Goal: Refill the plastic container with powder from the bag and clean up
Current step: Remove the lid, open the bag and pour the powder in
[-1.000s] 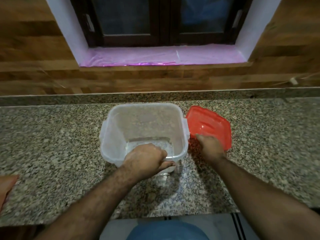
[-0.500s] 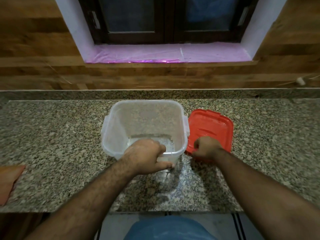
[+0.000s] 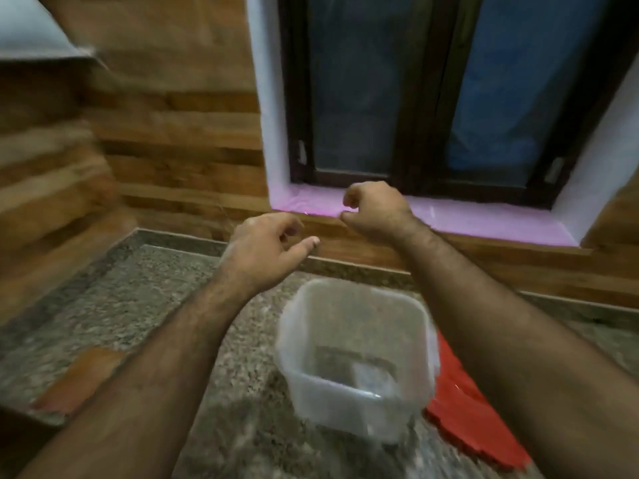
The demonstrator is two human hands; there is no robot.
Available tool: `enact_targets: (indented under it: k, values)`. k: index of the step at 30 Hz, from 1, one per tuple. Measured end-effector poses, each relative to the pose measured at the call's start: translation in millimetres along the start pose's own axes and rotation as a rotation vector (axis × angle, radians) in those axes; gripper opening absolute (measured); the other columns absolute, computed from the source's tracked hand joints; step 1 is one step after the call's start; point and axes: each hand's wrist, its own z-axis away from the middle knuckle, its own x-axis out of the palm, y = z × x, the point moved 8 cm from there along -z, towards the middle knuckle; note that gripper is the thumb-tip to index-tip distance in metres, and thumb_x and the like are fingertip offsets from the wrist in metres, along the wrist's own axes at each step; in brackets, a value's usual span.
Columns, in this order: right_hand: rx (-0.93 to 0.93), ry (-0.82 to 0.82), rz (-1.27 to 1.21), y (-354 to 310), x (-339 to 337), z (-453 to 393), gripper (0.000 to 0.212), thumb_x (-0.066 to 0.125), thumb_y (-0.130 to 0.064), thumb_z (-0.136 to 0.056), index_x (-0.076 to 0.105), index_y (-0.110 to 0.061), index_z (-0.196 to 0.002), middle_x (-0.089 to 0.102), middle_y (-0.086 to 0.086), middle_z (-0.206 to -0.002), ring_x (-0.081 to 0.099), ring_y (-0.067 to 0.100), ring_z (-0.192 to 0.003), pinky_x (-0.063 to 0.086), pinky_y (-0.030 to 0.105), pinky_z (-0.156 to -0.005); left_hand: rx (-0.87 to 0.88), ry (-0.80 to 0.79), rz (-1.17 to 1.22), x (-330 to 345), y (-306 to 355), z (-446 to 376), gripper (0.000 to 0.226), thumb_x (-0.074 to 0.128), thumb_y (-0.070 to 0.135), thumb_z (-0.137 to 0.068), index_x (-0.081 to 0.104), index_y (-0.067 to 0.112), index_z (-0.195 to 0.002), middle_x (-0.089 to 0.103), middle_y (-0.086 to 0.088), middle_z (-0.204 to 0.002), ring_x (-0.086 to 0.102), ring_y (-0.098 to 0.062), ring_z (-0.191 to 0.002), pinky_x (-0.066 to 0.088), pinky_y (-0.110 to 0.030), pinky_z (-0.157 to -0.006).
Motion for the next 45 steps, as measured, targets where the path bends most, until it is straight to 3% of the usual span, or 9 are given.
enact_targets:
  k: [5, 9, 15, 25, 31, 34, 35, 40, 45]
  values:
    - [-0.284, 0.075, 0.051, -162, -25, -70, 0.044, 0.069, -0.057, -0.085, 0.072, -0.029, -0.119, 0.077, -0.004, -0.112, 0.072, 0.028, -0.106, 0.062, 0.041, -0.087, -0.143, 0.204, -0.094, -146, -83, -47, 0.05, 0.071, 0.064, -0.09, 0.078, 0.027, -0.121, 0.08, 0.007, -0.115, 0.073, -0.016, -0.102, 0.062, -0.038, -0.091]
    - [-0.429, 0.119, 0.08, -290, -30, -133, 0.04, 0.065, -0.057, -0.087, 0.071, -0.034, -0.12, 0.074, -0.006, -0.108, 0.072, 0.025, -0.102, 0.059, 0.036, -0.08, -0.213, 0.337, -0.189, -261, -163, -80, 0.047, 0.073, 0.064, -0.091, 0.078, 0.028, -0.12, 0.079, 0.007, -0.11, 0.073, -0.015, -0.099, 0.063, -0.038, -0.089]
    - [-0.558, 0.101, -0.26, -462, -24, -252, 0.022, 0.073, -0.045, -0.089, 0.077, -0.028, -0.103, 0.075, -0.01, -0.1, 0.072, 0.014, -0.093, 0.06, 0.033, -0.08, -0.252, 0.508, -0.269, -396, -290, -123, 0.044, 0.077, 0.052, -0.094, 0.076, 0.021, -0.125, 0.079, 0.0, -0.121, 0.072, -0.021, -0.107, 0.061, -0.04, -0.095]
    - [-0.603, 0.257, -0.304, -670, -21, -438, 0.041, 0.05, -0.029, -0.109, 0.059, -0.028, -0.148, 0.07, 0.007, -0.14, 0.068, 0.031, -0.119, 0.059, 0.041, -0.097, -0.448, 0.866, -0.036, -523, -498, -184, 0.058, 0.084, 0.036, -0.092, 0.063, 0.014, -0.142, 0.057, -0.004, -0.145, 0.063, -0.026, -0.129, 0.054, -0.041, -0.108]
    - [-0.621, 0.079, -0.496, -728, -22, -511, 0.054, 0.051, -0.009, -0.11, 0.042, -0.029, -0.16, 0.063, 0.007, -0.109, 0.06, 0.018, -0.071, 0.045, 0.014, -0.039, -0.44, 0.922, 0.263, -547, -556, -230, 0.042, 0.076, 0.057, -0.094, 0.073, 0.017, -0.104, 0.074, 0.002, -0.101, 0.069, -0.019, -0.093, 0.056, -0.032, -0.074]
    - [-0.644, 0.079, -0.398, -739, -14, -519, 0.013, 0.054, -0.016, -0.11, 0.057, -0.028, -0.111, 0.058, -0.005, -0.089, 0.063, 0.024, -0.084, 0.053, 0.025, -0.057, -0.408, 0.924, 0.125, -556, -556, -239, 0.043, 0.068, 0.046, -0.104, 0.068, 0.009, -0.082, 0.067, -0.003, -0.076, 0.064, -0.024, -0.074, 0.034, -0.03, -0.055]
    - [-0.661, 0.121, -0.415, -739, -14, -521, 0.017, 0.053, -0.015, -0.11, 0.059, -0.027, -0.1, 0.059, -0.006, -0.09, 0.063, 0.024, -0.091, 0.053, 0.029, -0.07, -0.406, 0.915, 0.044, -558, -554, -241, 0.042, 0.067, 0.042, -0.106, 0.067, 0.009, -0.081, 0.065, -0.004, -0.074, 0.062, -0.026, -0.072, 0.031, -0.03, -0.054]
    - [-0.637, 0.359, -0.613, -719, -22, -520, 0.026, 0.051, -0.024, -0.111, 0.07, -0.006, -0.107, 0.073, 0.011, -0.102, 0.065, 0.03, -0.098, 0.052, 0.038, -0.084, -0.37, 0.918, -0.146, -558, -520, -245, 0.05, 0.06, 0.027, -0.11, 0.044, 0.021, -0.063, 0.046, 0.006, -0.064, 0.041, -0.007, -0.059, 0.023, -0.021, -0.048]
    - [-0.523, 0.428, -0.876, -682, -43, -495, 0.025, 0.054, -0.025, -0.108, 0.075, -0.011, -0.109, 0.074, 0.004, -0.1, 0.064, 0.019, -0.092, 0.048, 0.03, -0.082, -0.211, 1.018, -0.019, -549, -467, -242, 0.043, 0.06, 0.033, -0.111, 0.054, 0.022, -0.07, 0.058, 0.006, -0.069, 0.051, -0.009, -0.063, 0.028, -0.019, -0.05]
